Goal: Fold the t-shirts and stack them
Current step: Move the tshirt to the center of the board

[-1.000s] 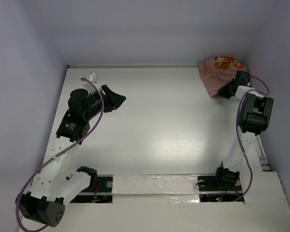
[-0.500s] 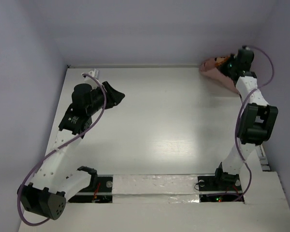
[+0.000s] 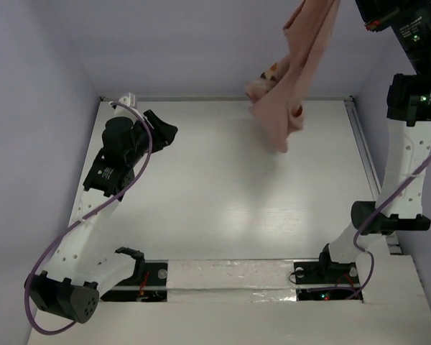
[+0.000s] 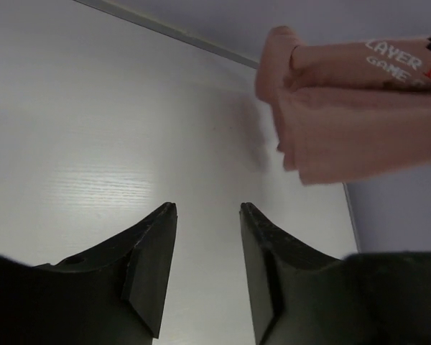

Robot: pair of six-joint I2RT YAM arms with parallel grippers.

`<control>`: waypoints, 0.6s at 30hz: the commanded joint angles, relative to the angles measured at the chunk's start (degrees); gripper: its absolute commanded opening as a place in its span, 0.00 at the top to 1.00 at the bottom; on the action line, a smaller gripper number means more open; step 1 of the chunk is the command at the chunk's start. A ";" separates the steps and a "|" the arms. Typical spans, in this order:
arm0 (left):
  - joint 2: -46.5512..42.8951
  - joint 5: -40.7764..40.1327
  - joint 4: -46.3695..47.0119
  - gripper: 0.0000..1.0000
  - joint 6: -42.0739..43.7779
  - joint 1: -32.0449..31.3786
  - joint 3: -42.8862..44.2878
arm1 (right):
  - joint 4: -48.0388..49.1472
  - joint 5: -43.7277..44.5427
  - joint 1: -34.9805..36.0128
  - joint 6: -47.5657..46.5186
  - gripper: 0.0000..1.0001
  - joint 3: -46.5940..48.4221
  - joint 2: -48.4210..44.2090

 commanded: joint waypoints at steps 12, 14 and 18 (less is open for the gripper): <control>5.30 4.74 -2.25 0.40 2.75 -3.45 -9.07 | 18.81 -7.08 -6.63 -2.16 1.00 -61.87 -15.57; 7.76 2.28 -3.66 0.40 2.94 -7.57 -10.39 | 20.11 -6.45 -7.42 -2.81 1.00 -73.22 -19.25; 13.47 1.73 -4.80 0.30 3.11 -9.52 -14.60 | 18.89 -4.42 -8.04 -5.44 1.00 -83.70 -23.04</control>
